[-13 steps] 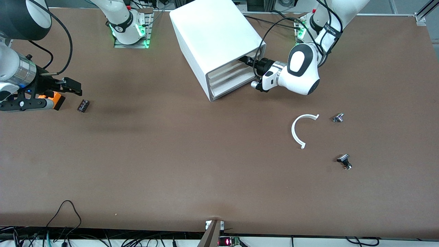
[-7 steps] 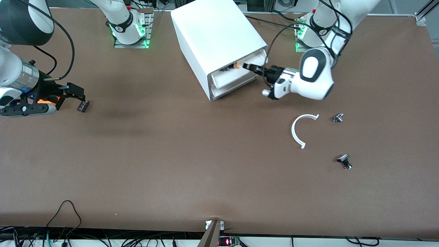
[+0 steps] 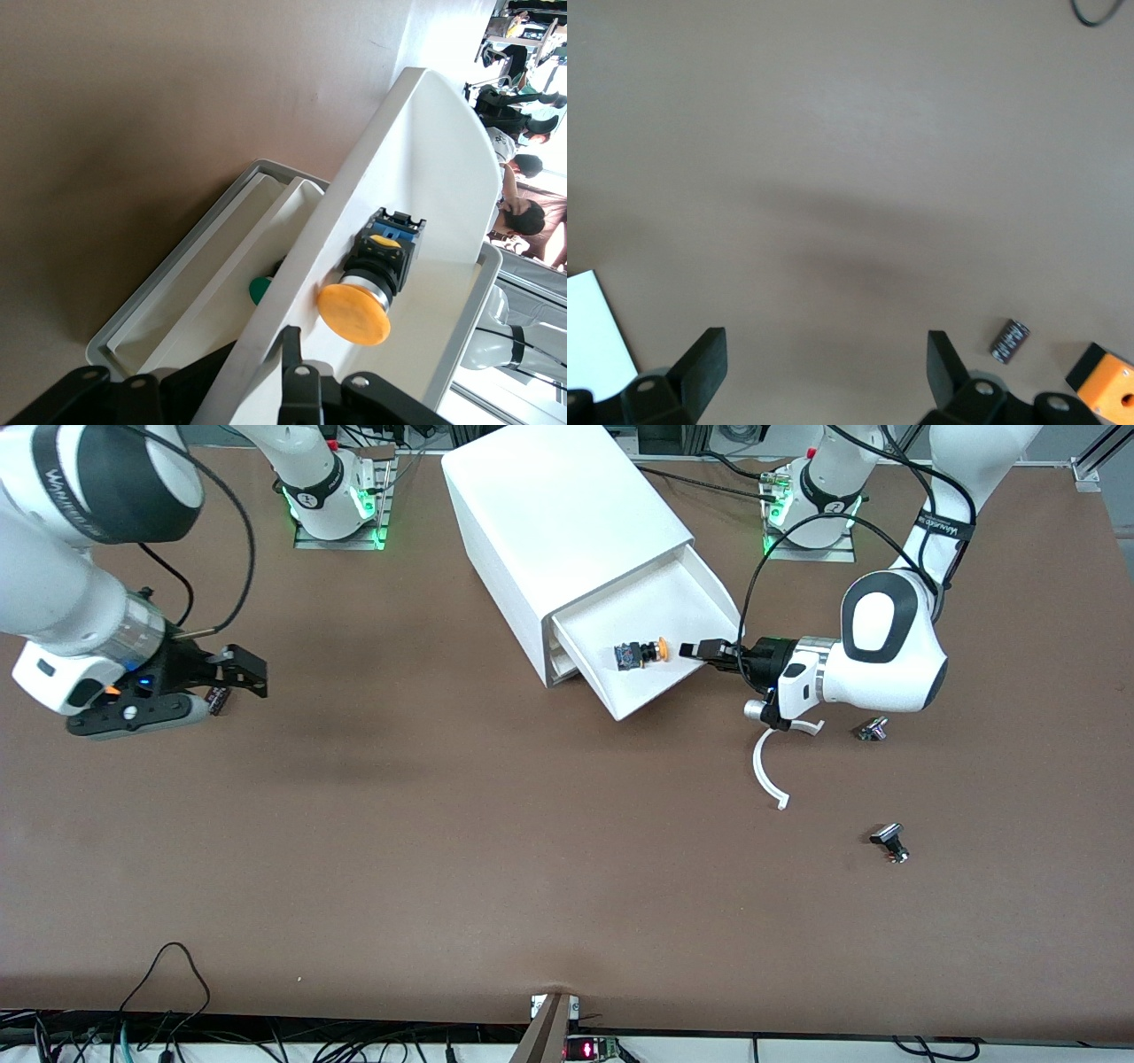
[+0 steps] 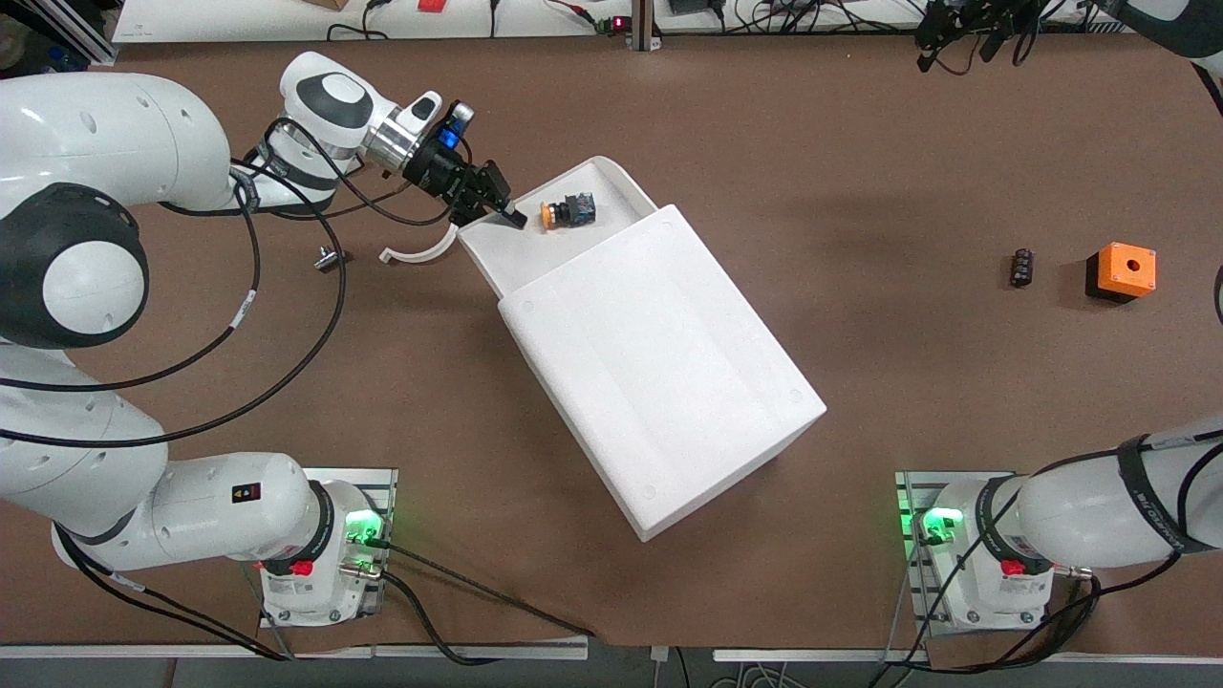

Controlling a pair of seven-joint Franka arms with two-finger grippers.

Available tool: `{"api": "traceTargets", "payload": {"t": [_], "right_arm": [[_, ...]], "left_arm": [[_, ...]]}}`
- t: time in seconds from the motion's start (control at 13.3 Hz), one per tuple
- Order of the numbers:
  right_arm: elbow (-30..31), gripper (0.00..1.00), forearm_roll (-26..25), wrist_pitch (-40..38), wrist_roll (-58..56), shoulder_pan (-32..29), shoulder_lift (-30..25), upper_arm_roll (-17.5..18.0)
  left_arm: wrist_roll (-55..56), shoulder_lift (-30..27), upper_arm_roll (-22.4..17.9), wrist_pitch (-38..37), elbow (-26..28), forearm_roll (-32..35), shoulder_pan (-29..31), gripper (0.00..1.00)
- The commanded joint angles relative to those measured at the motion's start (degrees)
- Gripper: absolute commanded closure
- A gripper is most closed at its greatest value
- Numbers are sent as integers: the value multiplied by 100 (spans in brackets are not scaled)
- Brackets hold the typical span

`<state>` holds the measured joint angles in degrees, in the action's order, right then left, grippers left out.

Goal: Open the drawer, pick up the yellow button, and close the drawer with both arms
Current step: 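Pull the drawer open with the left gripper while the right gripper rises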

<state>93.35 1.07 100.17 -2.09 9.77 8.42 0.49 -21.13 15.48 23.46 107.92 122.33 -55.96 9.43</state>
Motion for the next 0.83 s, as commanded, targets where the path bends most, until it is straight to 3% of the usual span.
{"api": "traceTargets", "payload": {"t": [0.0, 0.08, 0.6, 0.75], "right_arm": [[-63, 0, 86, 116, -46, 68, 107, -31], [-63, 0, 86, 265, -46, 147, 177, -31], [-63, 0, 78, 284, -64, 253, 248, -40], [-63, 0, 78, 327, -116, 288, 256, -40]], "left_arm": [[179, -71, -88, 142, -42, 323, 77, 46], [136, -97, -79, 90, -34, 323, 77, 0], [118, -492, -105, 142, -261, 393, 164, 0], [109, -677, -105, 151, -559, 1389, 296, 0]]}}
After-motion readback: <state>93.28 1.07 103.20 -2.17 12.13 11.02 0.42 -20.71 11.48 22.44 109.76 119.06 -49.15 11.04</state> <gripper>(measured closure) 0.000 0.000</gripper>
